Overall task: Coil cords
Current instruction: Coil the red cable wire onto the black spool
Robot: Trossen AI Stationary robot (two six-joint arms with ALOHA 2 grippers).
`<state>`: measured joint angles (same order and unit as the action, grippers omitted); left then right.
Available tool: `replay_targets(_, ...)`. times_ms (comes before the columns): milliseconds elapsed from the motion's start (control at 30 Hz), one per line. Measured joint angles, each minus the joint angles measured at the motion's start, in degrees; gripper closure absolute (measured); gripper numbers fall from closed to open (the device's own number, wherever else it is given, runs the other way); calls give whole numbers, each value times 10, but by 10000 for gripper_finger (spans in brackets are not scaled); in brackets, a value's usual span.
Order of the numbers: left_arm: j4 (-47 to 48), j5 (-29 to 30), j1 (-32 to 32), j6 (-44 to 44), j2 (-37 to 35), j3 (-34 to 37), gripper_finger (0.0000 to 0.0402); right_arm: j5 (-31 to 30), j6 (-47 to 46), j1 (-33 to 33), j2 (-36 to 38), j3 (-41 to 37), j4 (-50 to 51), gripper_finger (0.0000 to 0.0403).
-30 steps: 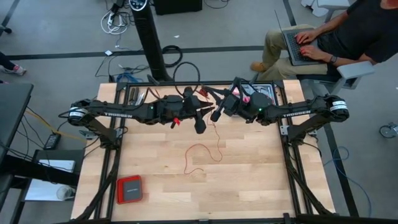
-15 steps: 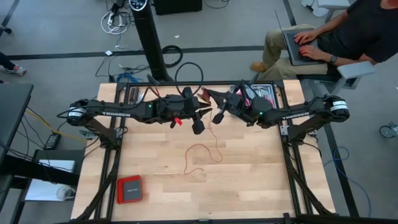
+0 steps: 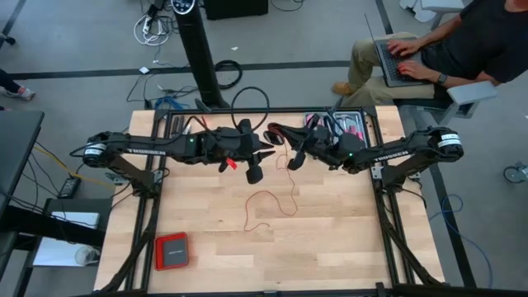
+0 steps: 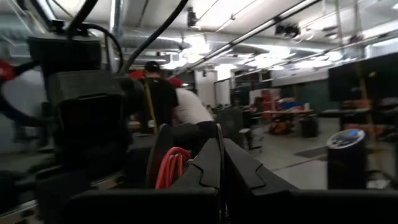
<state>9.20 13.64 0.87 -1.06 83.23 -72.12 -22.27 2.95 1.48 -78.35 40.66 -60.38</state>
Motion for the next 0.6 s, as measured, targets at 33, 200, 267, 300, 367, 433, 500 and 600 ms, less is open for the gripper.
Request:
replay_targets(33, 6, -5, -1, -1, -3, 0, 323, 1, -7, -1, 3, -5, 1, 403)
replay_targets(200, 9, -42, -7, 2, -4, 2, 323, 13, -10, 0, 25, -27, -9, 403)
replay_targets(267, -4, -50, -10, 12, 3, 8, 323, 16, 5, -2, 35, -29, -19, 403)
replay_targets(300, -9, -57, -11, 15, 5, 13, 323, 18, 15, -5, 39, -29, -24, 403)
replay_targets(367, -36, -65, -16, 16, 10, 32, 323, 25, 30, -11, 43, -29, -38, 403)
replay_targets(433, -86, -69, -21, 19, 13, 54, 323, 26, 41, -16, 44, -30, -47, 403)
replay_targets(500, -142, -69, -25, 18, 15, 79, 323, 26, 53, -19, 46, -30, -70, 403)
replay_targets(600, -231, -69, -29, 16, 26, 116, 323, 24, 61, -19, 46, -30, -83, 403)
